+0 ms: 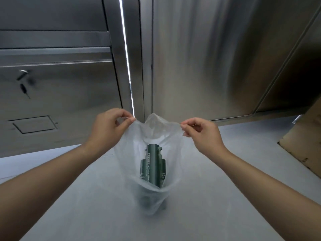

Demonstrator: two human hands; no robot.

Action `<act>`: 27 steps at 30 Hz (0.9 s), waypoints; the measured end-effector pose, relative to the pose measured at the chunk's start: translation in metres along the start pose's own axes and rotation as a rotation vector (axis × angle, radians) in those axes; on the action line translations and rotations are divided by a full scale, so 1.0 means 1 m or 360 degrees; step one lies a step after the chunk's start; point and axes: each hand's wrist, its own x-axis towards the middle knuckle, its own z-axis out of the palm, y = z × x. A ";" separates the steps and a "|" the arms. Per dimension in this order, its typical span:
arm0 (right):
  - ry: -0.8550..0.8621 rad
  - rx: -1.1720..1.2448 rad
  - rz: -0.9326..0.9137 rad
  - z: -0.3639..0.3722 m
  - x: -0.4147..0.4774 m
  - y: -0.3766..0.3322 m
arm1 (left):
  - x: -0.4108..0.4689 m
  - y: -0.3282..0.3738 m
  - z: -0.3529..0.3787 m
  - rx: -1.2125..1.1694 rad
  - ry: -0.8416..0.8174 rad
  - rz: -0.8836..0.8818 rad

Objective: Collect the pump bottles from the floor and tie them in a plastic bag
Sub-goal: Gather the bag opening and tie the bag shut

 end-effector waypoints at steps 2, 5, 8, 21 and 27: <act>0.0031 0.0117 -0.0046 -0.002 0.000 0.002 | -0.006 0.000 -0.008 -0.0035 0.0050 -0.0019; 0.0137 0.0230 -0.0041 -0.002 0.006 0.019 | -0.013 -0.005 -0.011 -0.0083 0.0064 -0.0157; 0.0102 0.0038 0.0124 0.007 0.005 0.050 | -0.032 -0.022 0.003 0.0009 -0.0054 -0.0376; 0.0040 -0.0231 0.0094 0.005 -0.004 0.062 | -0.050 -0.042 0.041 0.0096 -0.0174 -0.0272; 0.0105 -0.0220 0.0067 0.000 -0.009 0.052 | -0.047 -0.041 0.049 -0.0299 -0.0079 -0.0480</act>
